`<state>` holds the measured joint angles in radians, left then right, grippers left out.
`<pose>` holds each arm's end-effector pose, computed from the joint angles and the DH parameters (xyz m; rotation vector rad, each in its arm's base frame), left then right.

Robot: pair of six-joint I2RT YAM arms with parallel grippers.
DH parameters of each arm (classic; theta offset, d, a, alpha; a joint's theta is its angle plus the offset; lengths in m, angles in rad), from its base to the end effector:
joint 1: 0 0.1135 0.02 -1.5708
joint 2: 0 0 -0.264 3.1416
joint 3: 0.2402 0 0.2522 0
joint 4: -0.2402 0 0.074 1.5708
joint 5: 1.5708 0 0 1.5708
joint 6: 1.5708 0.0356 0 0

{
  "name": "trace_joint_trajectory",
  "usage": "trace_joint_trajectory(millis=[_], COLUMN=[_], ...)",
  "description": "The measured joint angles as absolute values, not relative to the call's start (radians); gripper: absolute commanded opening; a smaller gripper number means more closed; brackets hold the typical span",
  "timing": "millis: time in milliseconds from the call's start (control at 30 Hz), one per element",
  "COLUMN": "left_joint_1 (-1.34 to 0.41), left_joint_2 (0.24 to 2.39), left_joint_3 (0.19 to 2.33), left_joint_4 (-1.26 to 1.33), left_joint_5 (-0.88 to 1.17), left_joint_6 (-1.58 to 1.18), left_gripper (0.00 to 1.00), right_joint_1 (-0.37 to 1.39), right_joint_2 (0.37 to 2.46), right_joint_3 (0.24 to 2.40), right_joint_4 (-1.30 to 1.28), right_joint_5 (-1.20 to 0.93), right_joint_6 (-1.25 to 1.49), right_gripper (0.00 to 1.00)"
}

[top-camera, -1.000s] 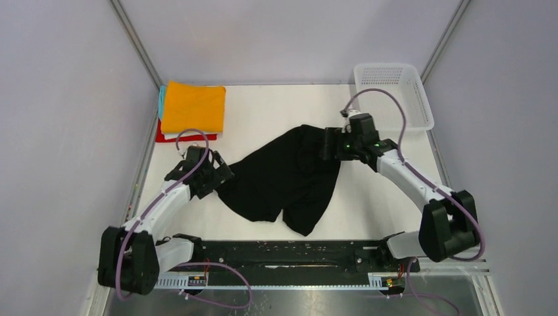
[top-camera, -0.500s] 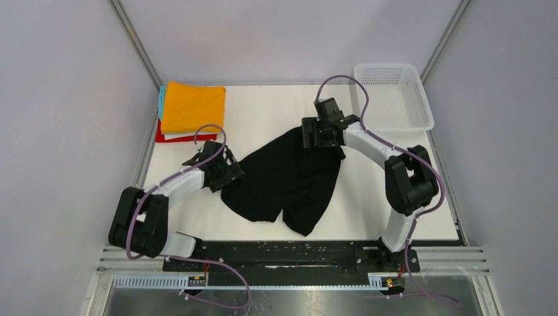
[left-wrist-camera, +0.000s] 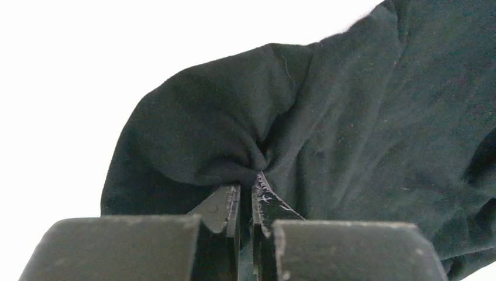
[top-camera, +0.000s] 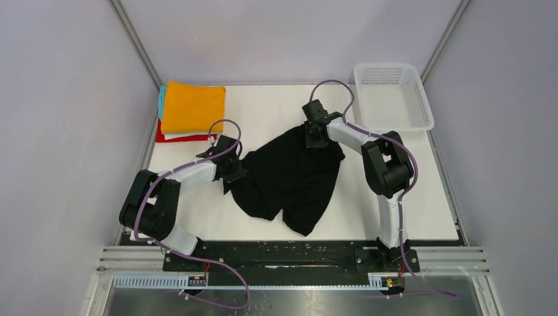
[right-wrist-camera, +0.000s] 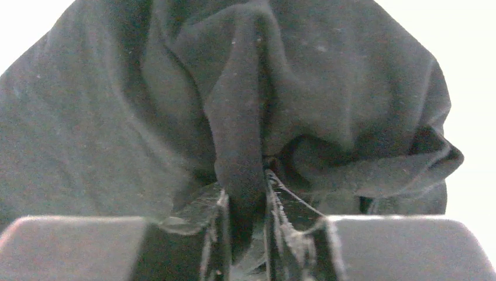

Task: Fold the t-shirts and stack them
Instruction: Flatten out the tshirt

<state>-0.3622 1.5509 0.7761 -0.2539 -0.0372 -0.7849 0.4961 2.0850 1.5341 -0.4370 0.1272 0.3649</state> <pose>0.2701 -0.1009 0.1551 -0.5680 2.5822 -0.3574 0.3980 0.2103 0.1750 -0.1188 2.5529 0.1720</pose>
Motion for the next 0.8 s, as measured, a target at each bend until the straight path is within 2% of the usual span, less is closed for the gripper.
trace_joint_trajectory(millis=[100, 167, 267, 433, 567, 800], left_joint_1=[-0.366, -0.367, -0.367, -0.368, -0.369, -0.371], left_joint_2=[1.511, 1.451, 1.328, 1.106, 0.945, 0.661], left_joint_3=[0.772, 0.771, 0.772, 0.779, 0.807, 0.963], left_joint_4=[-0.292, -0.326, -0.344, -0.347, -0.358, -0.379], left_joint_5=[-0.088, -0.131, -0.195, -0.268, -0.287, -0.298], left_joint_6=[-0.778, -0.770, -0.749, -0.705, -0.663, -0.578], left_gripper=[0.00, 0.00, 0.00, 0.00, 0.00, 0.00], right_joint_1=[0.496, 0.496, 0.496, 0.496, 0.496, 0.497], right_joint_2=[2.080, 2.054, 1.956, 1.636, 1.314, 0.931], right_joint_3=[1.534, 1.512, 1.438, 1.302, 1.228, 1.180], right_joint_4=[-0.436, -0.429, -0.429, -0.427, -0.413, -0.435], right_joint_5=[0.166, 0.195, 0.247, 0.303, 0.269, 0.179], right_joint_6=[0.372, 0.367, 0.350, 0.294, 0.242, 0.171], right_gripper=[0.12, 0.00, 0.00, 0.00, 0.00, 0.04])
